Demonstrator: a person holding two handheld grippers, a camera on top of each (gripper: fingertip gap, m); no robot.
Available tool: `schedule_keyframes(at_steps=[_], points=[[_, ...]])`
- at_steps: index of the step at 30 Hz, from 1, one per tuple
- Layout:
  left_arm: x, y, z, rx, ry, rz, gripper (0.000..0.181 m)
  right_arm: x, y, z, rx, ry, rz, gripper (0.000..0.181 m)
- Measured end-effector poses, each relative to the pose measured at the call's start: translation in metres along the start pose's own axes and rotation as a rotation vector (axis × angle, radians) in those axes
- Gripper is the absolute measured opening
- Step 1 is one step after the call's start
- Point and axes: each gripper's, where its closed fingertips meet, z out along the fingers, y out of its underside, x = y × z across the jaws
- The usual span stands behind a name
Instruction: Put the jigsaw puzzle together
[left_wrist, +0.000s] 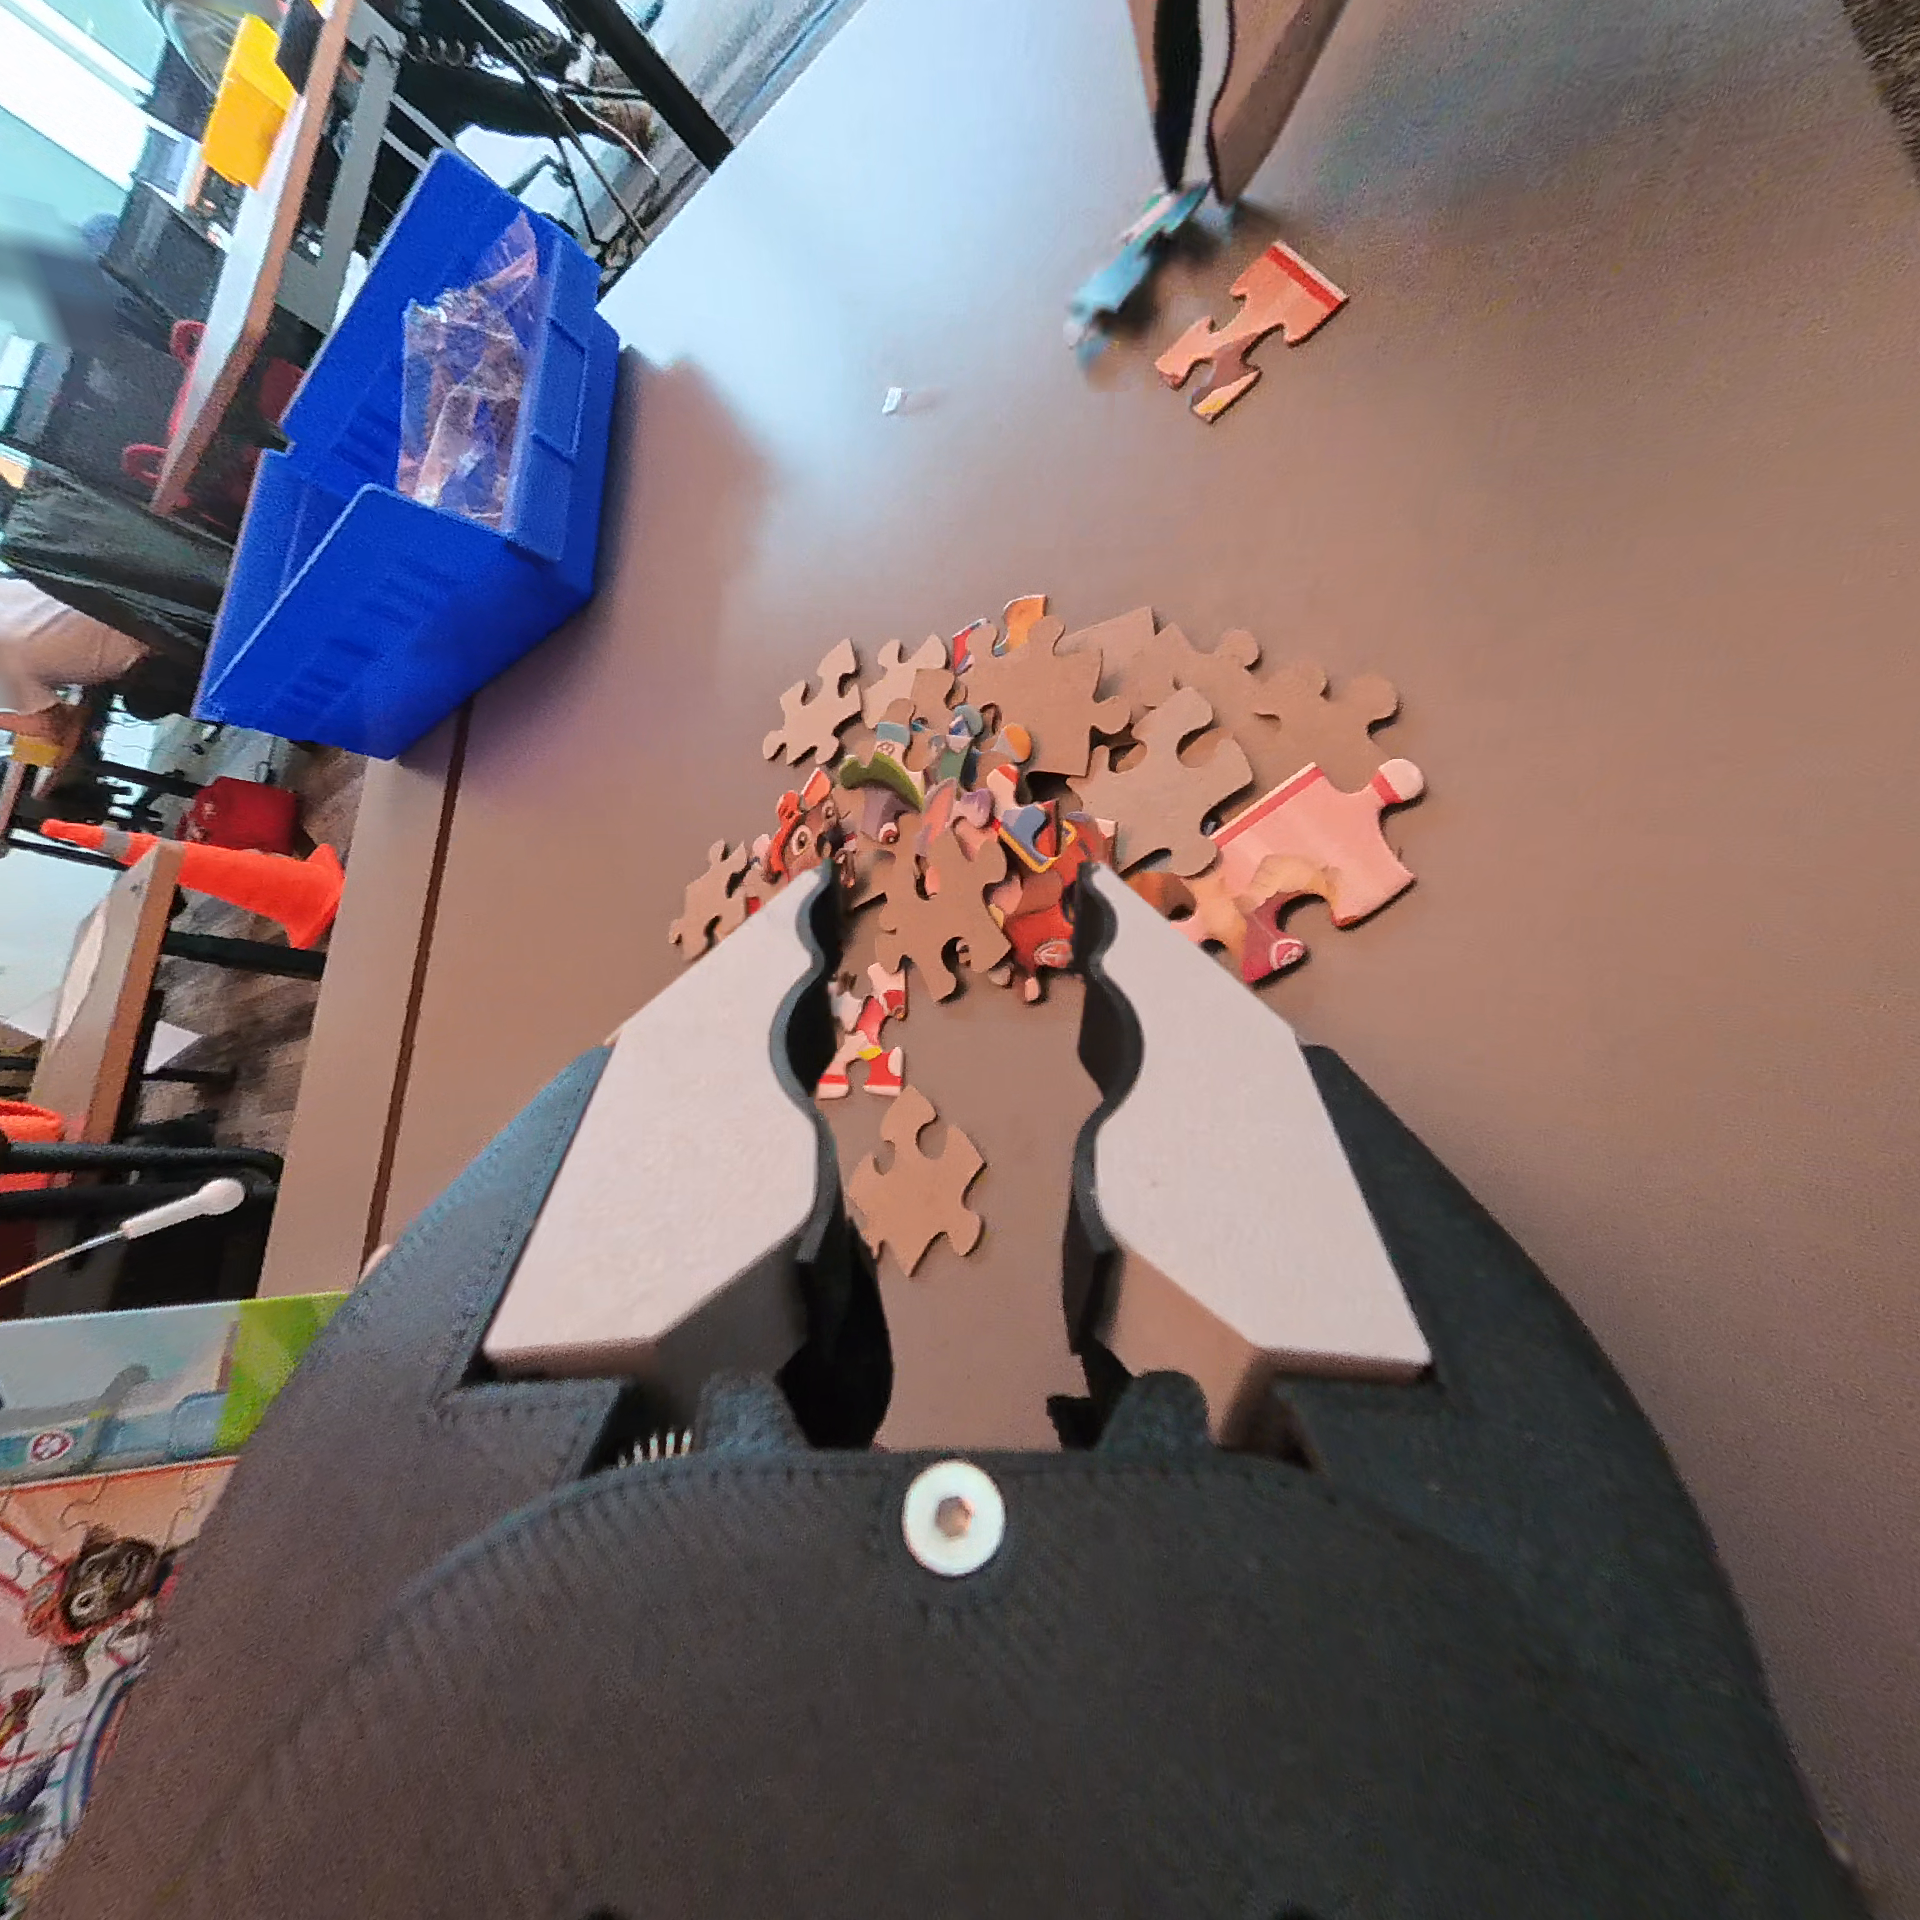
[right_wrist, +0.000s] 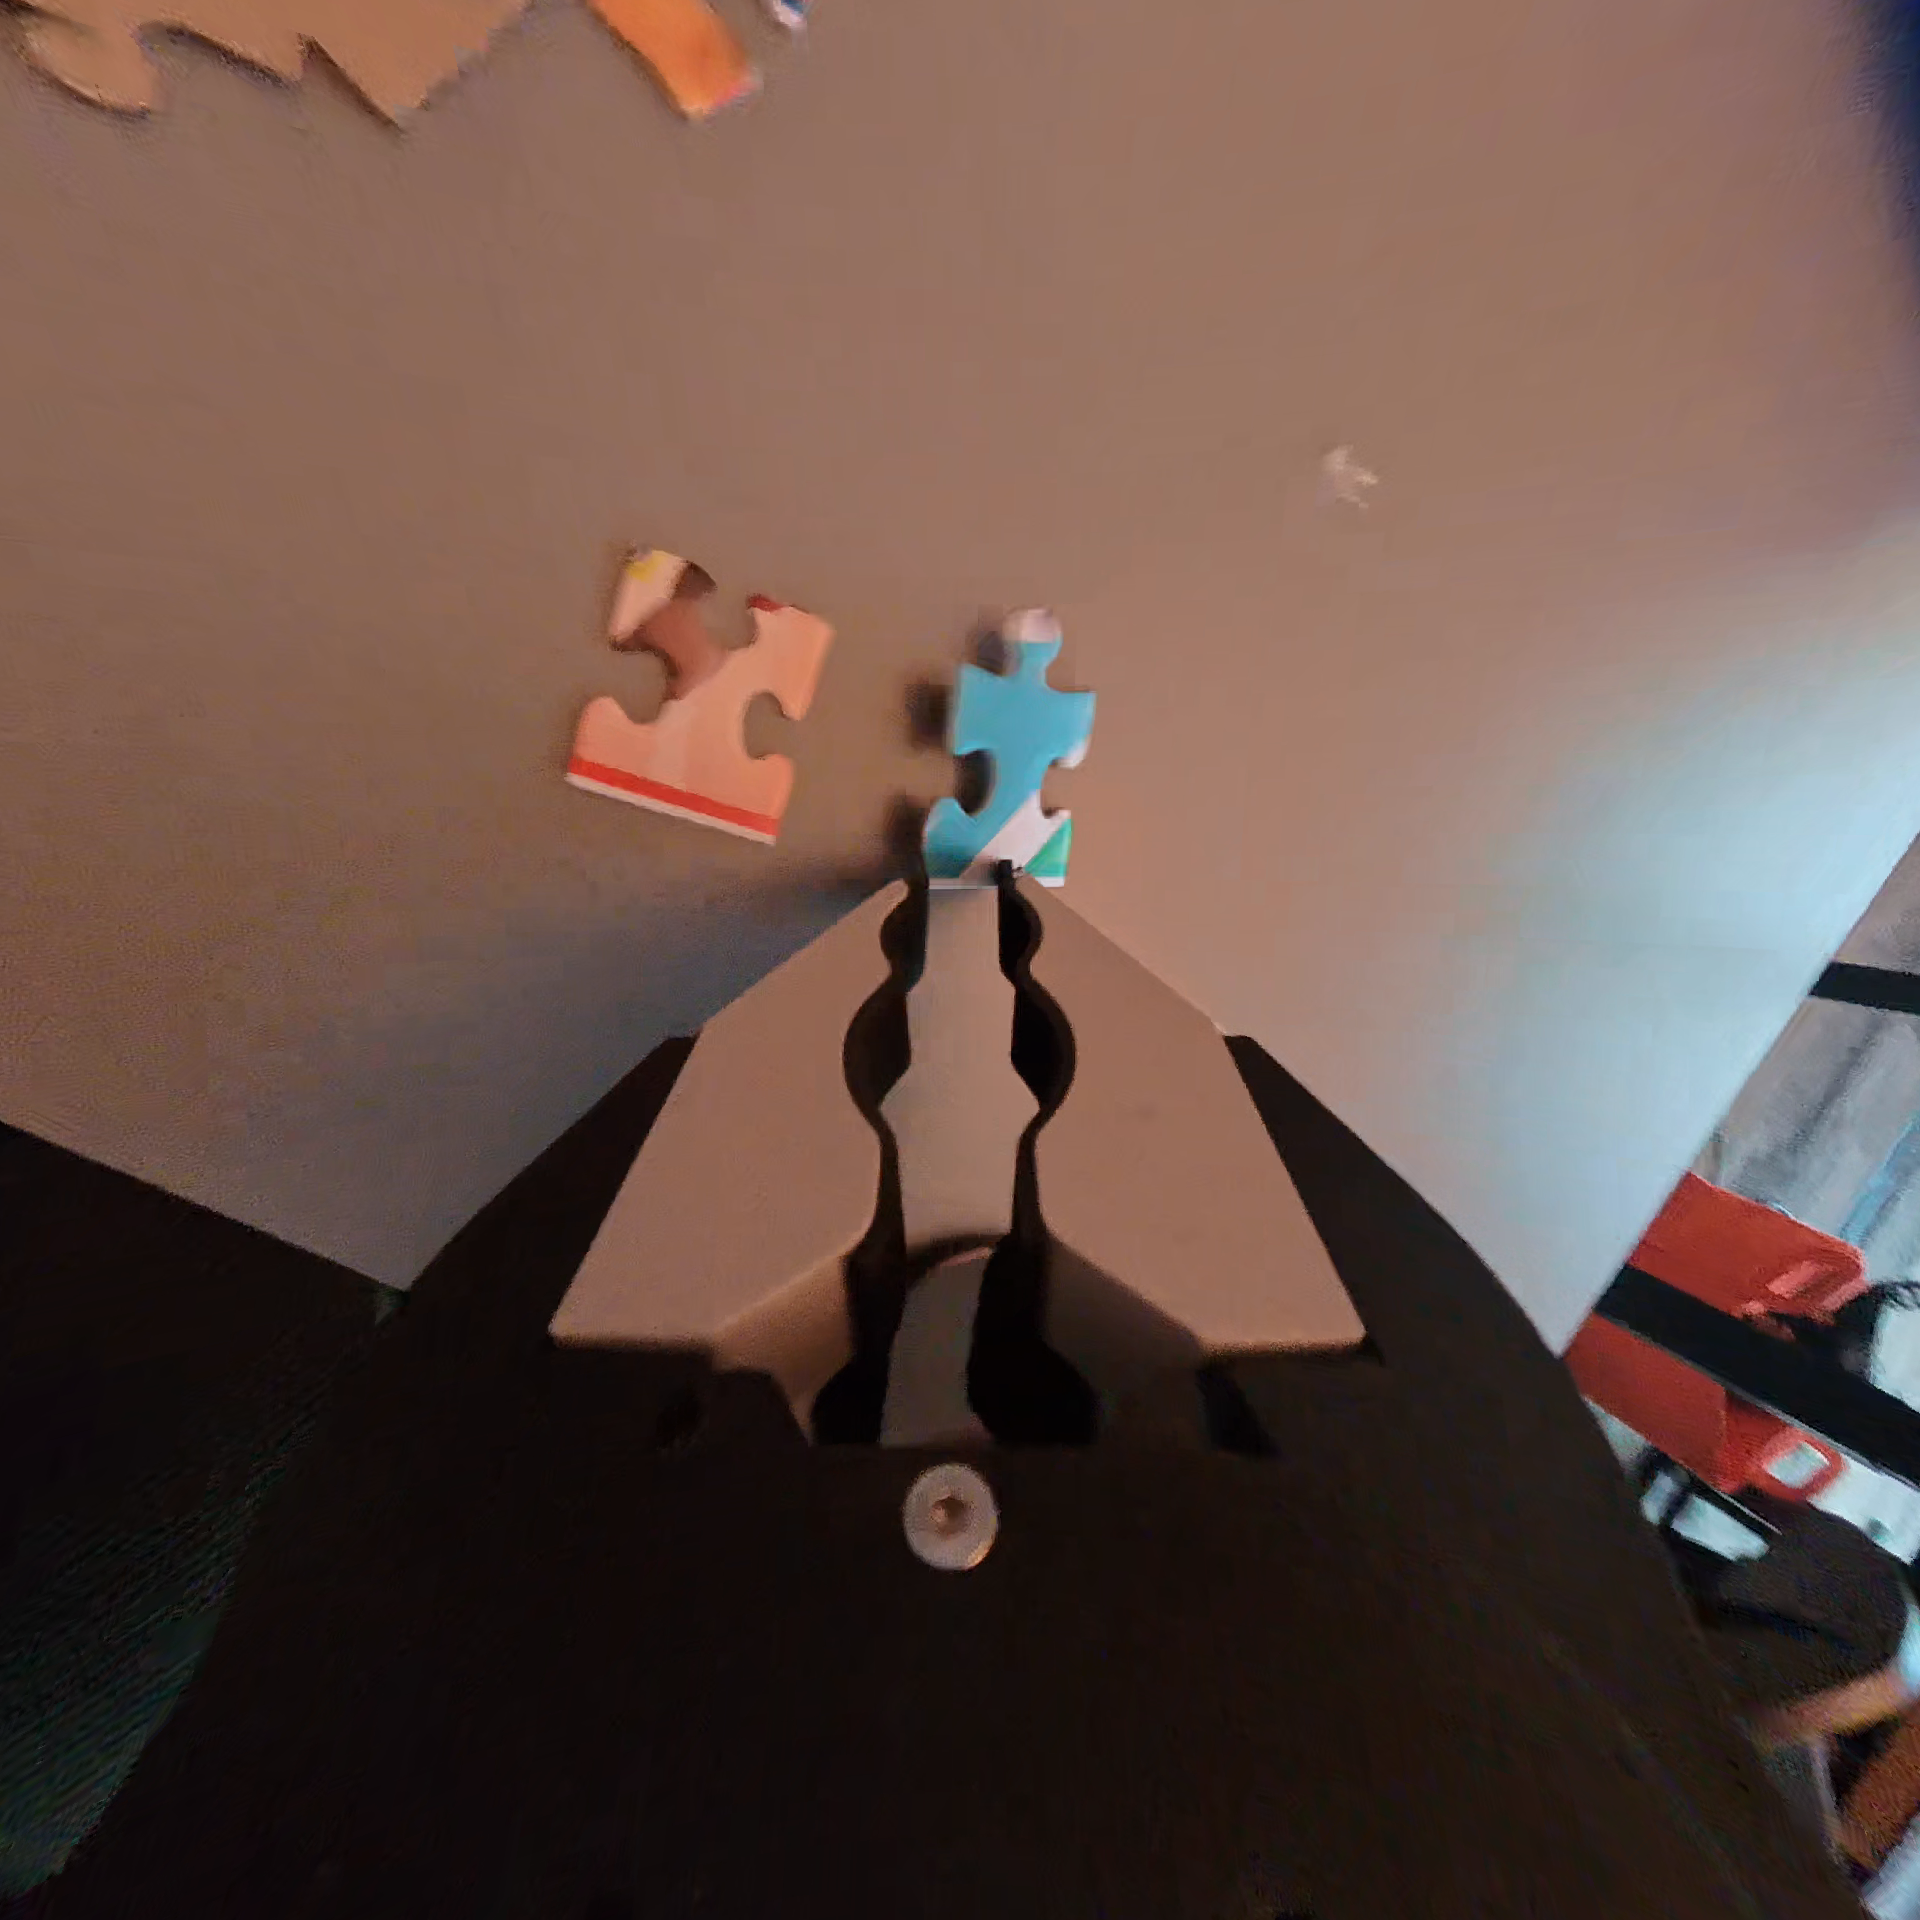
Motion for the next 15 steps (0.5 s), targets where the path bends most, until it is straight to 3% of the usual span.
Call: schedule_keyframes(at_steps=[3, 9, 15], points=[[0.005, 0.005, 0.001, -0.024, 0.043, -0.02, 0.047, -0.01, -0.015, -0.012, 0.109, -0.116, 0.074, 0.023], [0.016, 0.014, -0.001, -0.034, 0.208, -0.177, 0.05, 0.008, -0.016, -0.037, 0.198, -0.112, 0.133, 0.023], [0.027, 0.025, 0.015, -0.081, 0.336, -0.304, 0.05, -0.022, -0.06, -0.046, 0.37, -0.24, 0.123, 0.023]])
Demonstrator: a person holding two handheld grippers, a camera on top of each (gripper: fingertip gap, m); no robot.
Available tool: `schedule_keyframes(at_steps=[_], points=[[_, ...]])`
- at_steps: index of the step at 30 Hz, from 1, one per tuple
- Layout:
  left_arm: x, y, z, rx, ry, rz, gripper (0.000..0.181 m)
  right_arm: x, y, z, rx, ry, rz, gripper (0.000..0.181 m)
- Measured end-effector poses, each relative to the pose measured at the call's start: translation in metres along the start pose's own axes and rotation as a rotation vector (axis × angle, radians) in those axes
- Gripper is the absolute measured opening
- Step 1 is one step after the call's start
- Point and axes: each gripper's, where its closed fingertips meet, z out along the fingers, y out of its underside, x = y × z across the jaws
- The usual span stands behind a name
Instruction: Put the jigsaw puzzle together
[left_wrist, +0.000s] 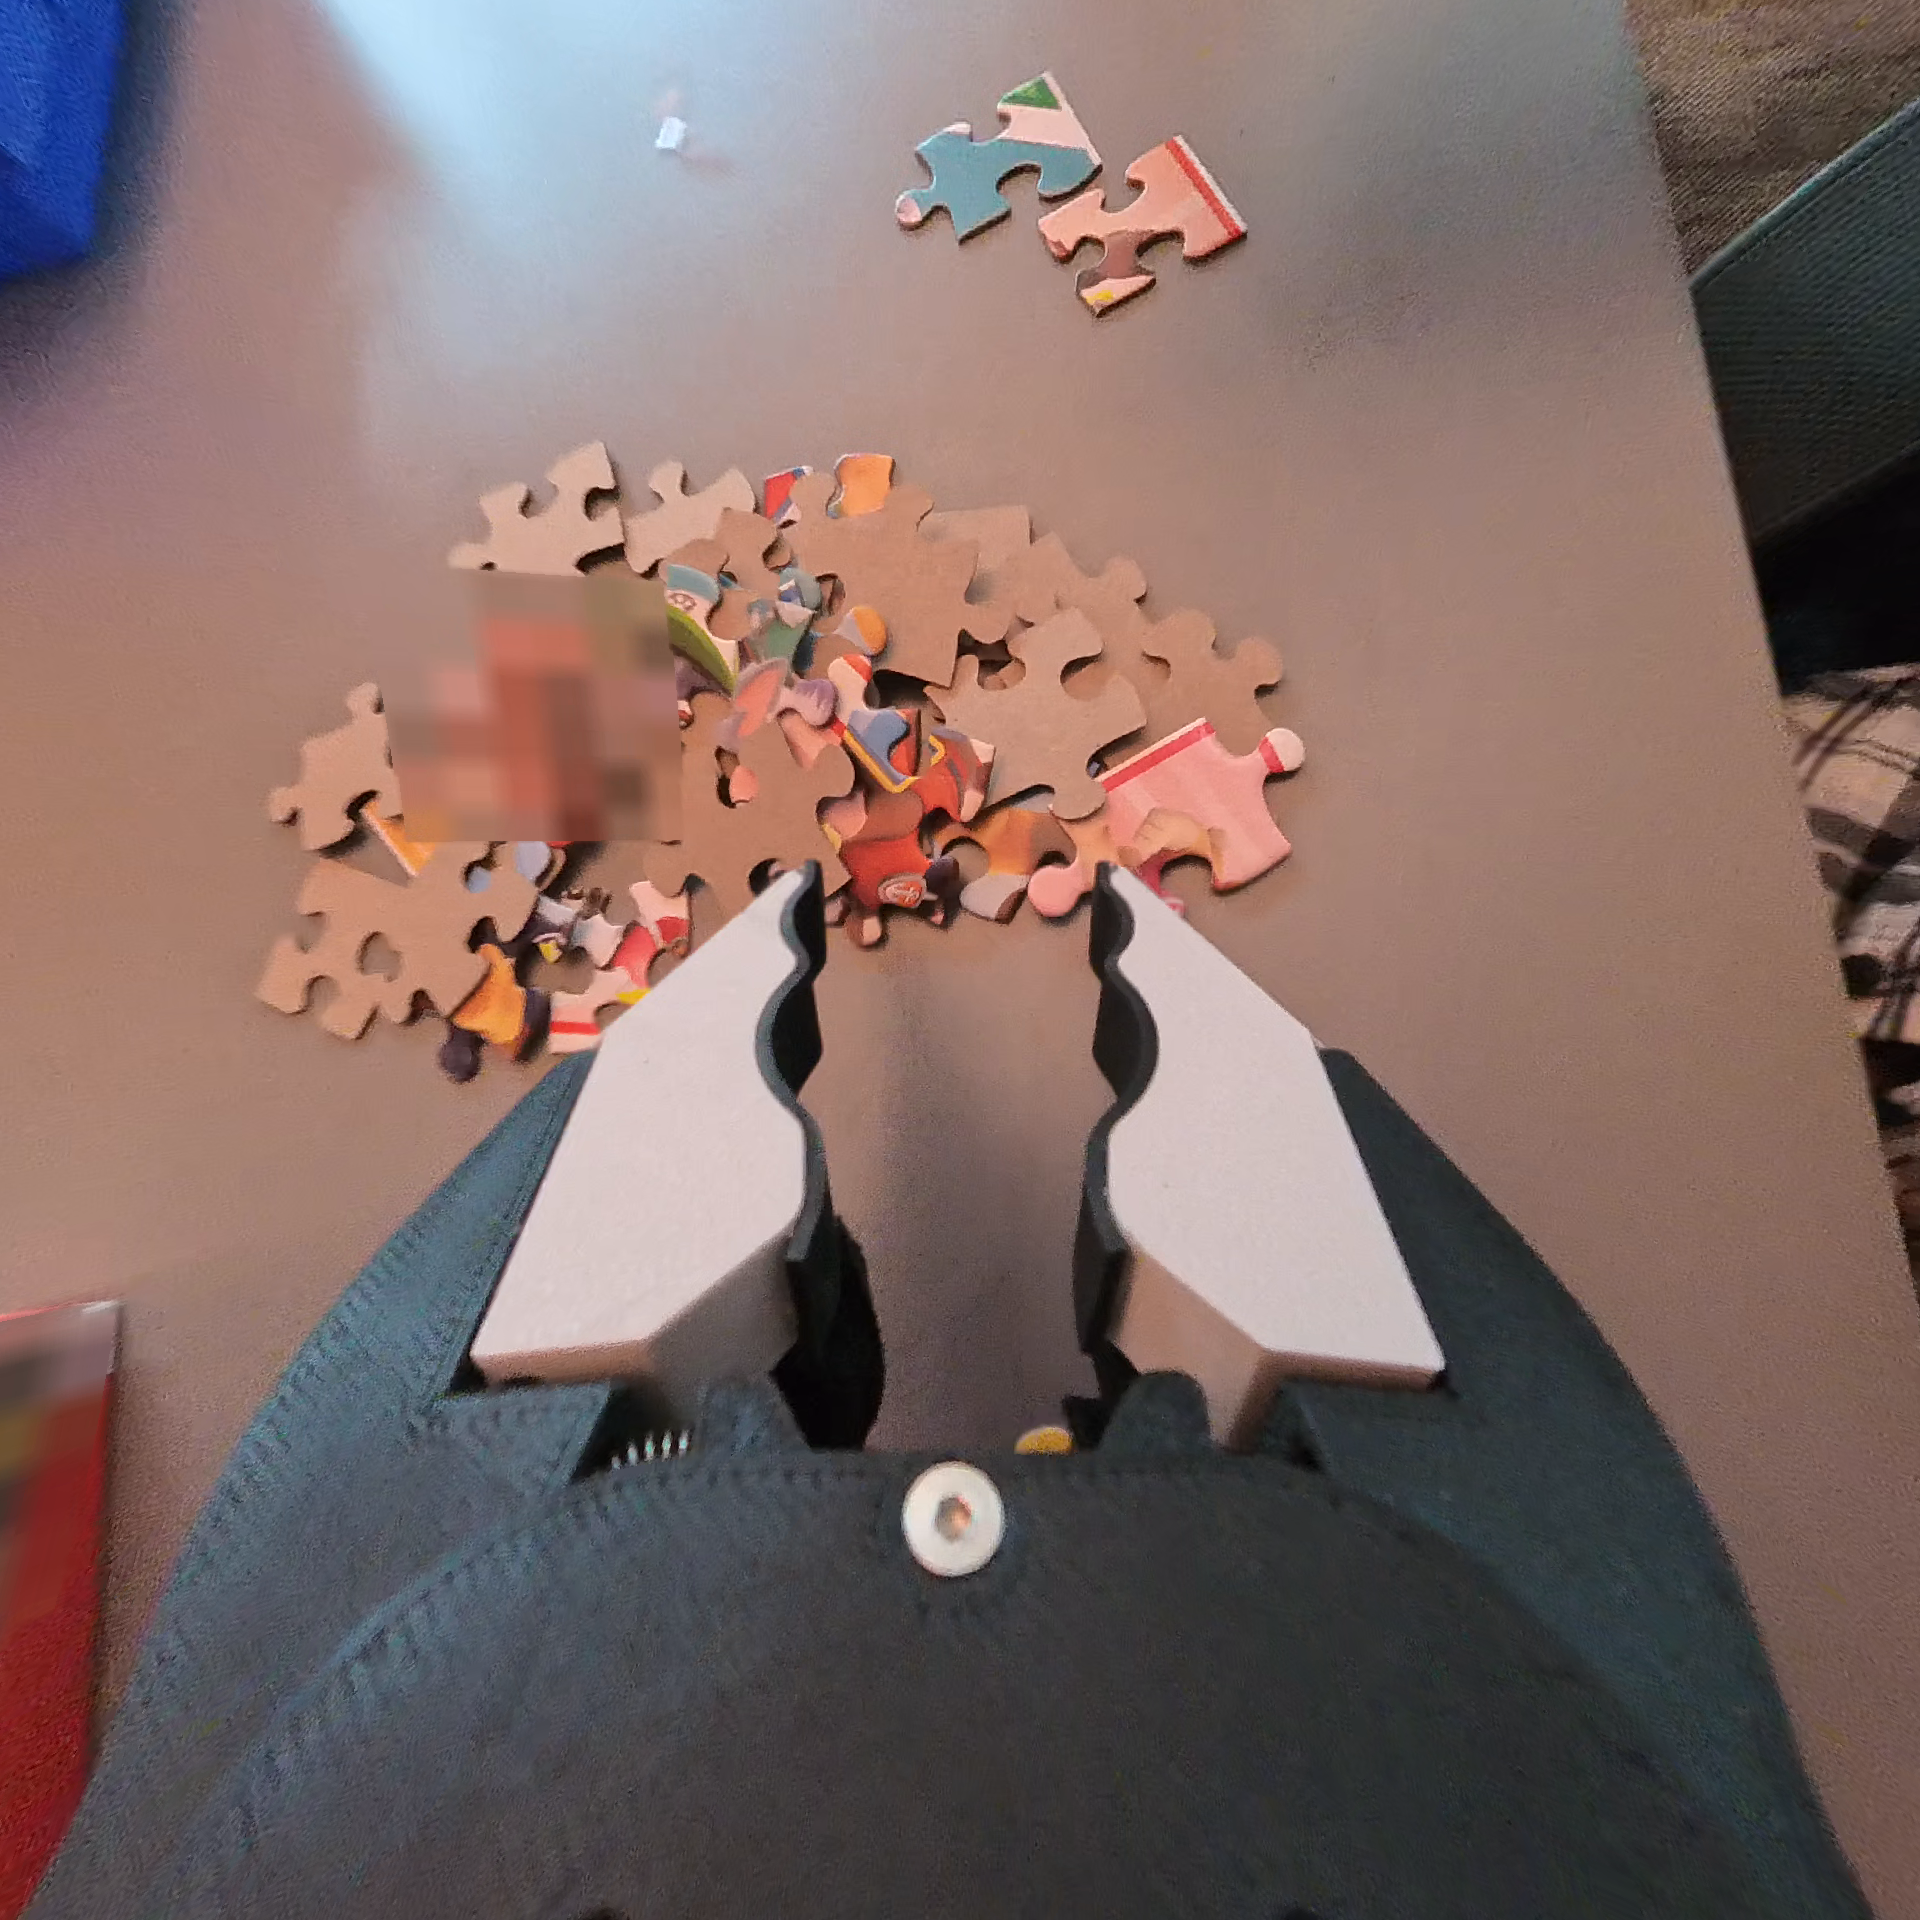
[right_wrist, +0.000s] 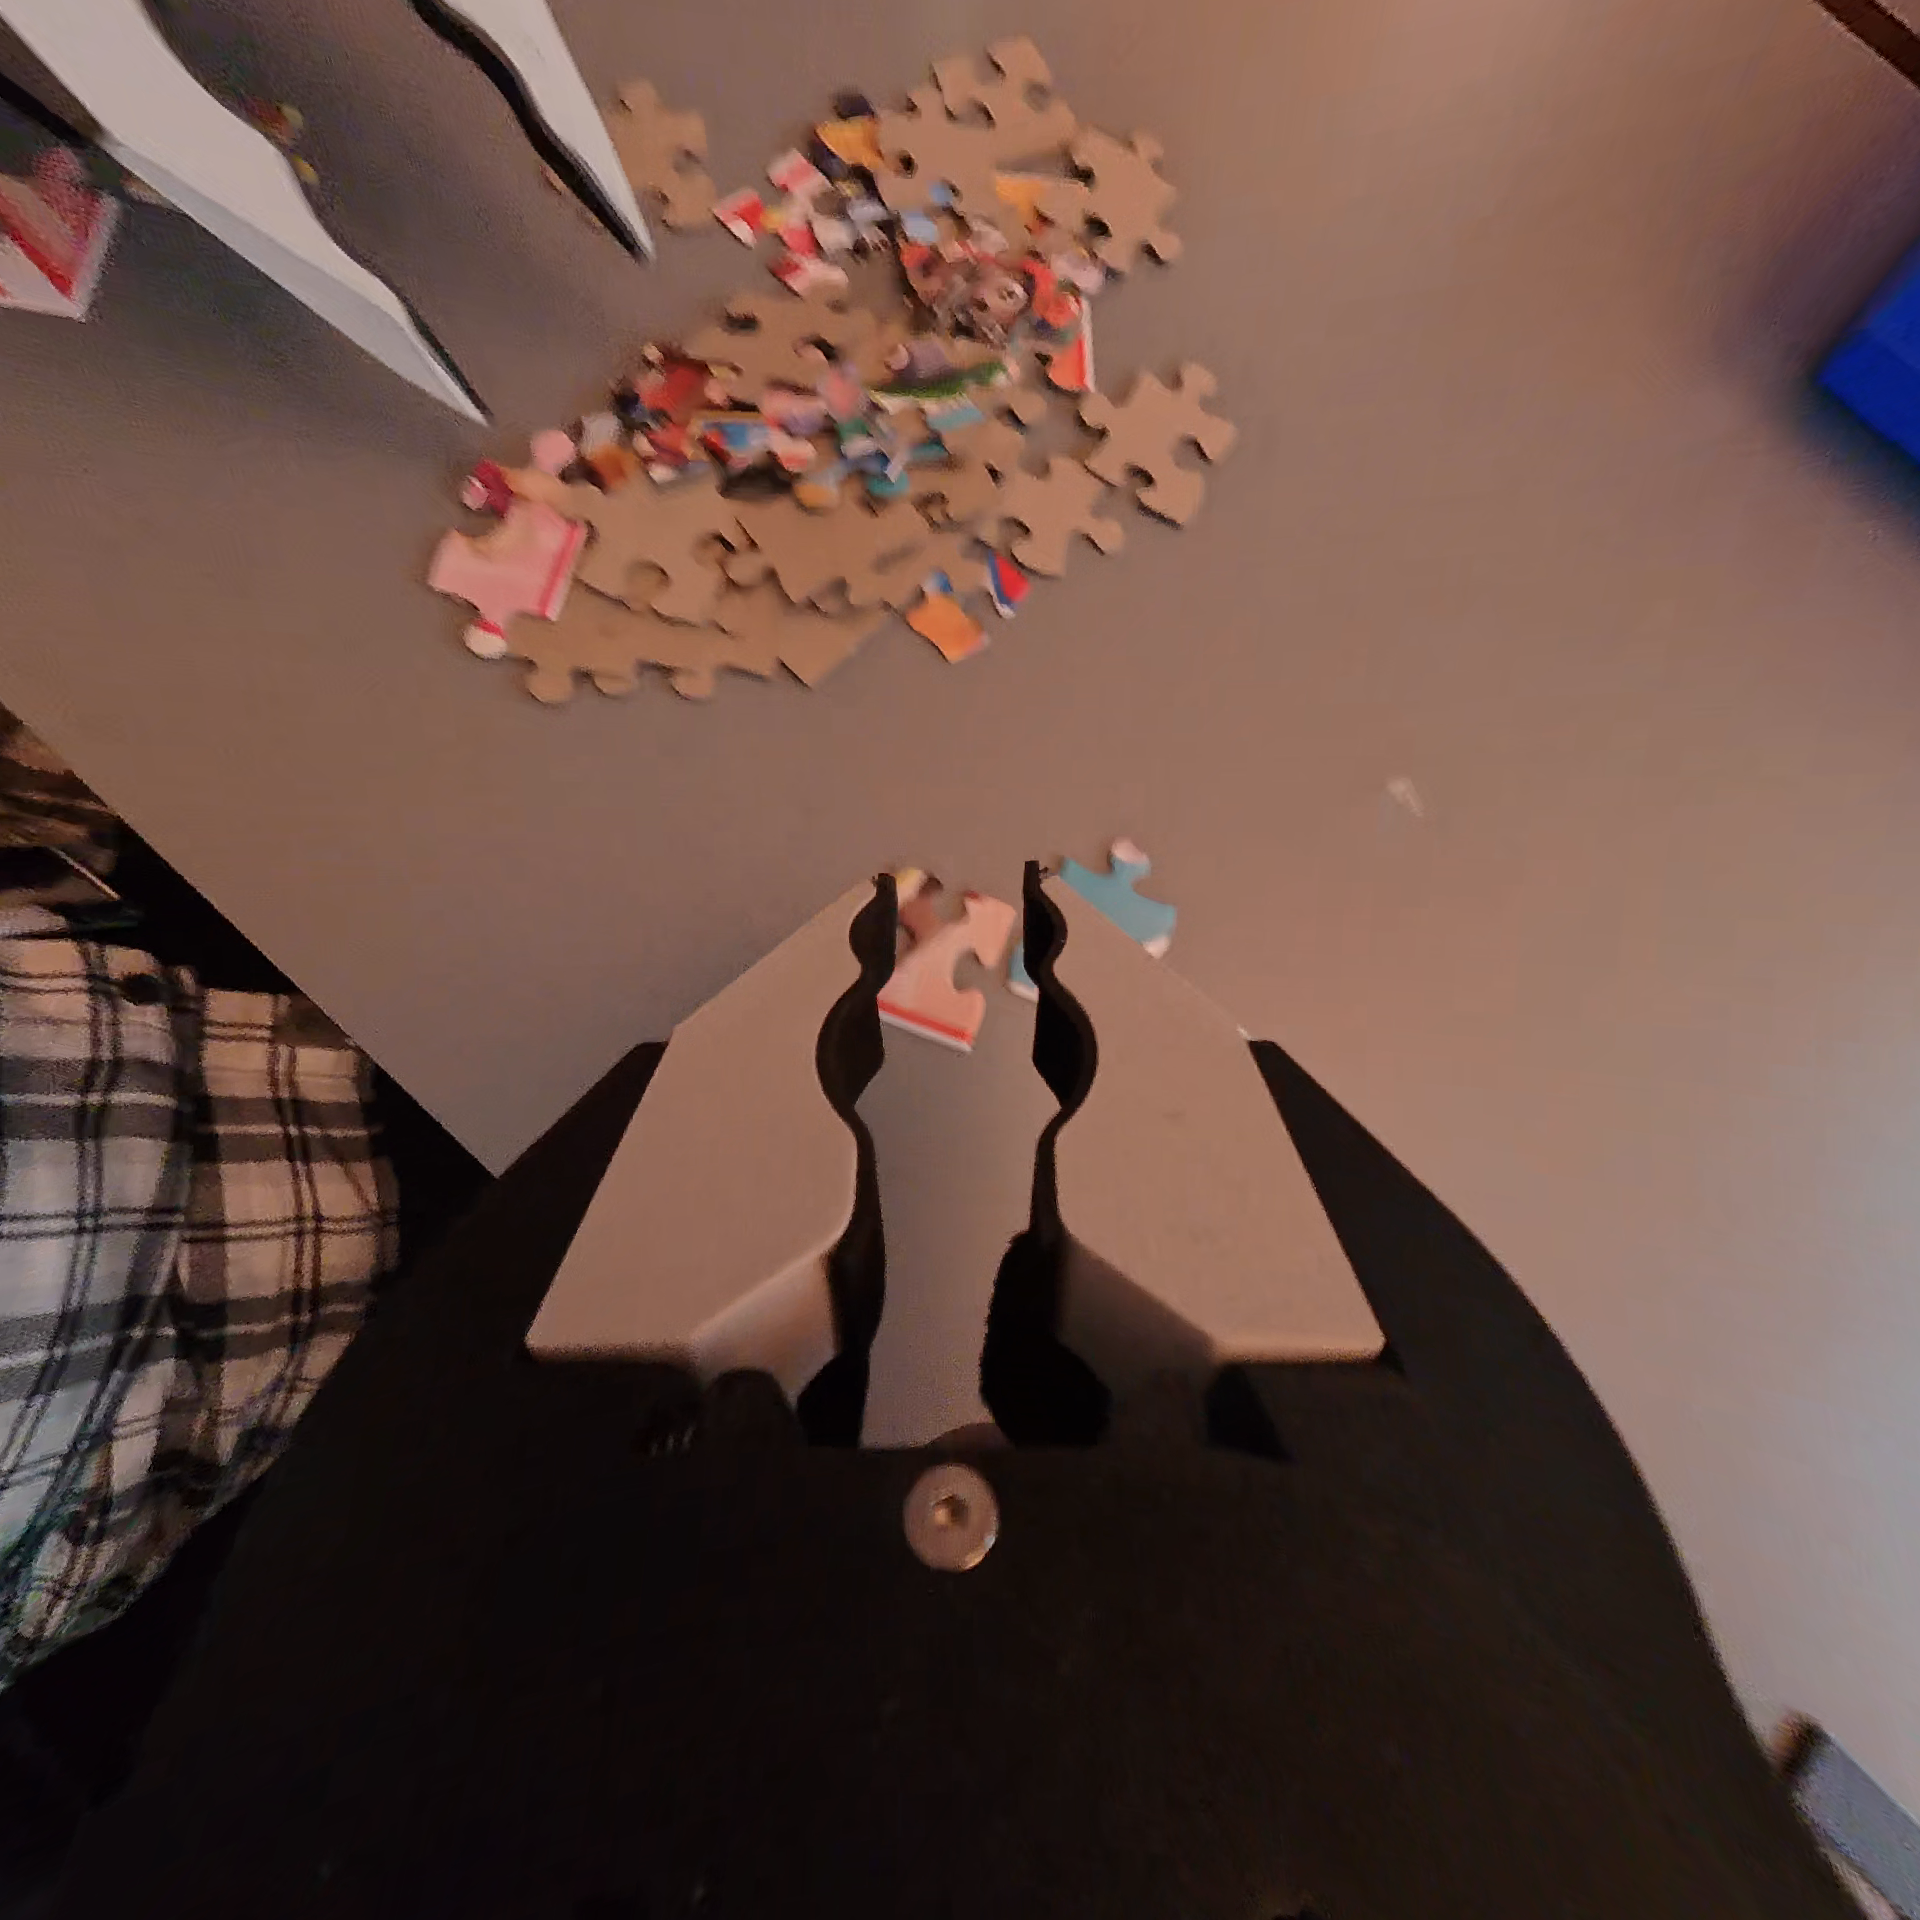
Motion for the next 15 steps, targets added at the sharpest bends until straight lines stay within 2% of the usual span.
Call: schedule_keyframes(at_steps=[7, 10, 15], points=[[0.006, 0.003, 0.02, -0.055, 0.071, -0.006, 0.04, -0.032, -0.024, 0.027, 0.063, -0.108, -0.017, 0.022], [0.003, 0.003, 0.02, -0.058, 0.071, -0.007, 0.025, -0.056, -0.031, 0.04, 0.075, -0.18, -0.071, 0.023], [-0.005, 0.008, 0.018, -0.07, 0.06, -0.011, 0.013, -0.071, -0.037, 0.076, 0.032, -0.178, -0.178, 0.029]])
